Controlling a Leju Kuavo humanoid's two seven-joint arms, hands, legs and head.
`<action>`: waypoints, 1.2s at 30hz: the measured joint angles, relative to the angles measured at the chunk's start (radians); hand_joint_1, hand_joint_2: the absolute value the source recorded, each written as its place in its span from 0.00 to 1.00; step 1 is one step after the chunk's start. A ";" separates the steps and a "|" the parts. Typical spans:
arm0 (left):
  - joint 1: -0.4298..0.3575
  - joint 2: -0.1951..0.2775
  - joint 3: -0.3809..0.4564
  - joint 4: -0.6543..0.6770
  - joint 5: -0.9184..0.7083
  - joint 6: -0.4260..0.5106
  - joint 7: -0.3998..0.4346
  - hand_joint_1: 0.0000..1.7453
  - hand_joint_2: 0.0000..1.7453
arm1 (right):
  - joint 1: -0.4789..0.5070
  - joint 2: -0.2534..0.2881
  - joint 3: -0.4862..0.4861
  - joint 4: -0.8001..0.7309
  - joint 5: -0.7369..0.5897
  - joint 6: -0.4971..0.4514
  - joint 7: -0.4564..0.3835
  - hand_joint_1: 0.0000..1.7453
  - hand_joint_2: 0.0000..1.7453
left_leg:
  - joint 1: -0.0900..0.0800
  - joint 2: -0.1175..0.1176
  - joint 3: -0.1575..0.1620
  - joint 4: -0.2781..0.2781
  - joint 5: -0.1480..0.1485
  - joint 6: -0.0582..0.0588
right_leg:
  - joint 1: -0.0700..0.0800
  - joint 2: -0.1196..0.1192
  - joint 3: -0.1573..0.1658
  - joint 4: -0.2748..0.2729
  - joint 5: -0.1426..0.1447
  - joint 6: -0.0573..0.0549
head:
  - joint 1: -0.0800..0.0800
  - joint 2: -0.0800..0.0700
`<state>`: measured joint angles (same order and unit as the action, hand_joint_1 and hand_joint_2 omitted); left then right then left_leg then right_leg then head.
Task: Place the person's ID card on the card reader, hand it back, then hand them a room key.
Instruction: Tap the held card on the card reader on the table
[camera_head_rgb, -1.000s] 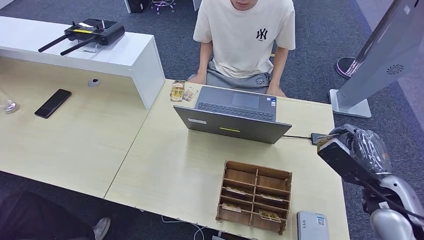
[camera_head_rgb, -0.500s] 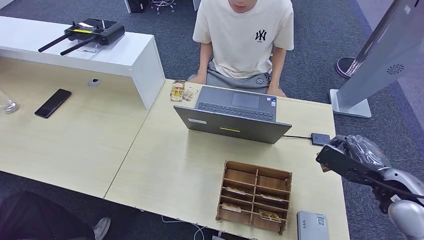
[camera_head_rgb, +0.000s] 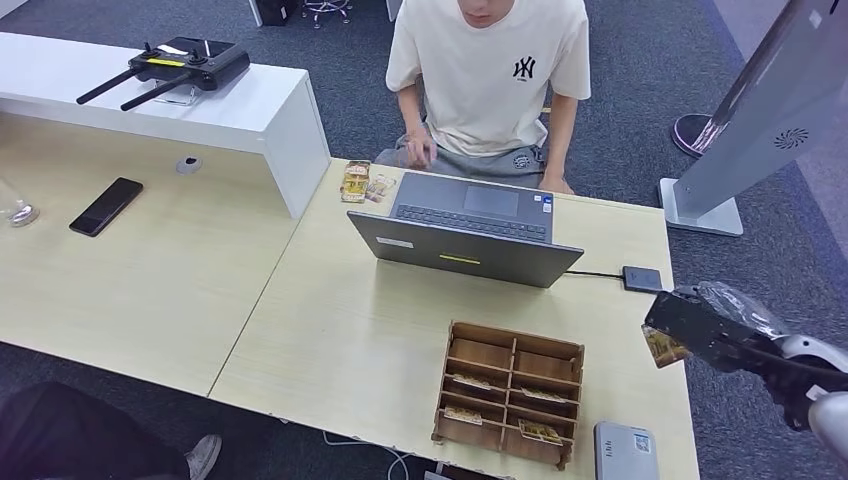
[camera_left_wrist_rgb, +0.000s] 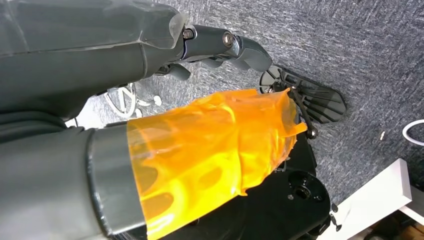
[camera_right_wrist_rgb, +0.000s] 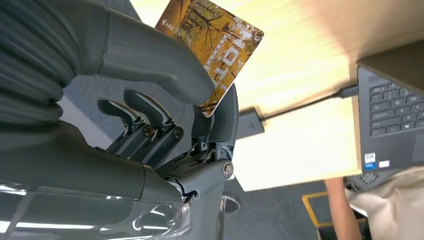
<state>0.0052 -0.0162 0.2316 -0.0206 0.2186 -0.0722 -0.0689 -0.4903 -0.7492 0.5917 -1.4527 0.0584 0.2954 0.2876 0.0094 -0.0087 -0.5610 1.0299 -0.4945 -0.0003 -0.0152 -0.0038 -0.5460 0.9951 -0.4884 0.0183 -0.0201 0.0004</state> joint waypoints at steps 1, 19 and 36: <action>0.001 0.000 0.000 0.000 0.004 0.000 0.000 0.00 0.00 | 0.012 -0.005 0.002 -0.004 -0.020 -0.012 0.006 1.00 1.00 | 0.000 0.000 0.000 0.000 0.000 0.000 | 0.000 0.000 0.000 0.000 0.000 0.000 | 0.000 0.000; 0.007 -0.018 -0.016 0.000 0.055 0.021 0.006 0.00 0.00 | 0.394 0.075 -0.150 -0.213 -0.064 -0.247 0.035 1.00 1.00 | 0.000 -0.003 -0.001 0.000 0.000 0.000 | 0.000 -0.003 0.000 0.000 0.000 0.000 | 0.000 0.000; 0.009 -0.017 -0.031 0.000 0.075 0.023 0.014 0.00 0.00 | 0.517 0.057 -0.222 -0.291 -0.051 -0.211 0.114 1.00 1.00 | 0.000 -0.002 -0.001 0.000 0.000 0.000 | 0.000 -0.002 0.000 0.000 0.000 0.000 | 0.000 0.000</action>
<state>0.0145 -0.0336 0.2006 -0.0206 0.2935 -0.0490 -0.0553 0.0264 -0.6919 0.3693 -1.7439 0.0077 0.0839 0.4011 0.0095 -0.0112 -0.5621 1.0300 -0.4943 0.0002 -0.0152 -0.0059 -0.5463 0.9949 -0.4888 0.0186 -0.0200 0.0004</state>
